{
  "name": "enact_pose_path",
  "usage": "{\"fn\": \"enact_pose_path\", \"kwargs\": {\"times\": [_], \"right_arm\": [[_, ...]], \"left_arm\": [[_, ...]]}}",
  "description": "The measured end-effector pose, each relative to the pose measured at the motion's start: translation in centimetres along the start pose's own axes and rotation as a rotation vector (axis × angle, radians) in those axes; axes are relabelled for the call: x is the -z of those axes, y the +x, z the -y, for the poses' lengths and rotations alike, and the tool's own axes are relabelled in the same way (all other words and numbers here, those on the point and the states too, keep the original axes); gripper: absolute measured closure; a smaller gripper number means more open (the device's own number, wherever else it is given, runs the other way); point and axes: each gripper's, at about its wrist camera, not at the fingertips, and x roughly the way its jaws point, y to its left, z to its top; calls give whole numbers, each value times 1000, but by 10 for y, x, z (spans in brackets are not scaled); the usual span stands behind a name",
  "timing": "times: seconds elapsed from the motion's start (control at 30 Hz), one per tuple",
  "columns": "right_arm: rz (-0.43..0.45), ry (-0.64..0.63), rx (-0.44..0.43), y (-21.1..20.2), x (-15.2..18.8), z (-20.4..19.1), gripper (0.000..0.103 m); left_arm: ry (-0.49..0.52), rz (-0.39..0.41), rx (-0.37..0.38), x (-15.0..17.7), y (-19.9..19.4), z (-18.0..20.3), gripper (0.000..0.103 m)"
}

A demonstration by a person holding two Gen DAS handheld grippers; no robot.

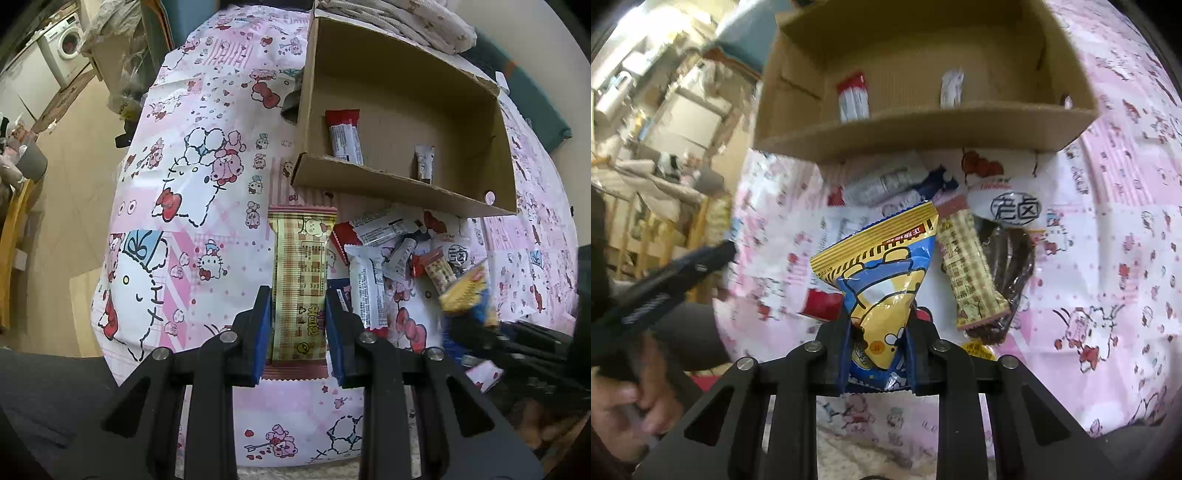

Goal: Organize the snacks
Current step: 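Carry the wafer bar and chip bag into the box and open both tools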

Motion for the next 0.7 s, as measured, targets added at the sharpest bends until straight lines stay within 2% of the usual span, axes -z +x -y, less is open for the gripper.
{"fn": "enact_pose_path", "kwargs": {"times": [0.1, 0.2, 0.27, 0.33, 0.47, 0.57, 0.7], "right_arm": [[129, -34, 43, -34, -4, 1, 79], [251, -36, -1, -66, -14, 2, 79], [310, -42, -16, -83, -22, 4, 79], [355, -36, -25, -89, -33, 6, 79], [404, -3, -36, -91, -61, 17, 79], [434, 2, -5, -88, -81, 24, 79], [435, 31, 15, -82, -98, 40, 79]], "left_arm": [[-4, -13, 35, -2, -3, 1, 79], [-9, -16, 85, -10, -13, 5, 79], [-9, 19, 112, -22, -27, 10, 79], [23, 77, 103, -37, -43, 19, 79], [86, 163, 64, -69, -59, 35, 79], [112, 172, 64, -94, -57, 44, 79], [154, 188, 27, -118, -48, 56, 79]]}}
